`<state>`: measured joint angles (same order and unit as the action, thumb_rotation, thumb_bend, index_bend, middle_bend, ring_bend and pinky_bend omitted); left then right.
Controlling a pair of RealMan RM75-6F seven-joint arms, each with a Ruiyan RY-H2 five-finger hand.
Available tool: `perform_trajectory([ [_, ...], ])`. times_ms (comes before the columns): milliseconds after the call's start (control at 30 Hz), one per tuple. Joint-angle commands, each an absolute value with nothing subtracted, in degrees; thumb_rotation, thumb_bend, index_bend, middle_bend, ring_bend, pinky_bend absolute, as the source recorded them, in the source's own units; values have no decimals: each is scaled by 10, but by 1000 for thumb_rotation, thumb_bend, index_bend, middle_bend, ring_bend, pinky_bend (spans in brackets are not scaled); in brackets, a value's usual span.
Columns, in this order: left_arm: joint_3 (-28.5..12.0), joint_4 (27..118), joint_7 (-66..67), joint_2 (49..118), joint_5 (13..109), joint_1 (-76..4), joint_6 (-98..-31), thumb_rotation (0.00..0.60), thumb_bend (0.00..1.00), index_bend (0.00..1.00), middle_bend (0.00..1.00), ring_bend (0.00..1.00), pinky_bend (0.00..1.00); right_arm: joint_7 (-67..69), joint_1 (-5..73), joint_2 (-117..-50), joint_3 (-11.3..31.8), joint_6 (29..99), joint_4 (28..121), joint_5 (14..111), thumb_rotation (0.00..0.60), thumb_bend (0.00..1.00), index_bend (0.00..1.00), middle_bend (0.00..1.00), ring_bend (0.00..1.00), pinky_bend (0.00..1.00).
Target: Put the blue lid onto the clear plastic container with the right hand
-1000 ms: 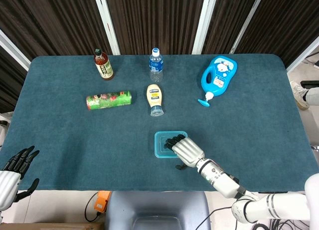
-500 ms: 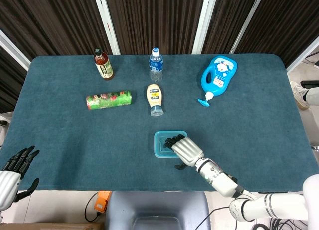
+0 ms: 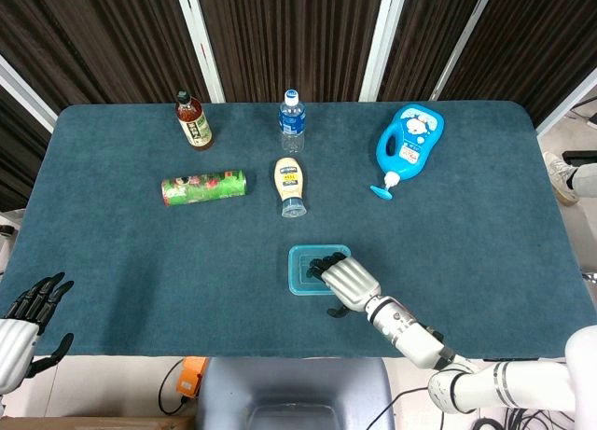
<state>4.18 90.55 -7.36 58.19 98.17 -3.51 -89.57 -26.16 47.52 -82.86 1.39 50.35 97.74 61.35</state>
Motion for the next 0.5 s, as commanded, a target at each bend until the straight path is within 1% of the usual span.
perform_trajectory([
  [33, 42, 905, -74, 582, 981, -35, -896, 600, 390, 0, 0, 0, 162, -264, 475, -829, 14, 503, 977, 612, 600, 349, 403, 313, 280, 340],
  [500, 42, 905, -75, 582, 983, -35, -897, 600, 390, 0, 0, 0, 162, -278, 476, -834, 11, 499, 972, 609, 600, 349, 411, 314, 282, 342],
])
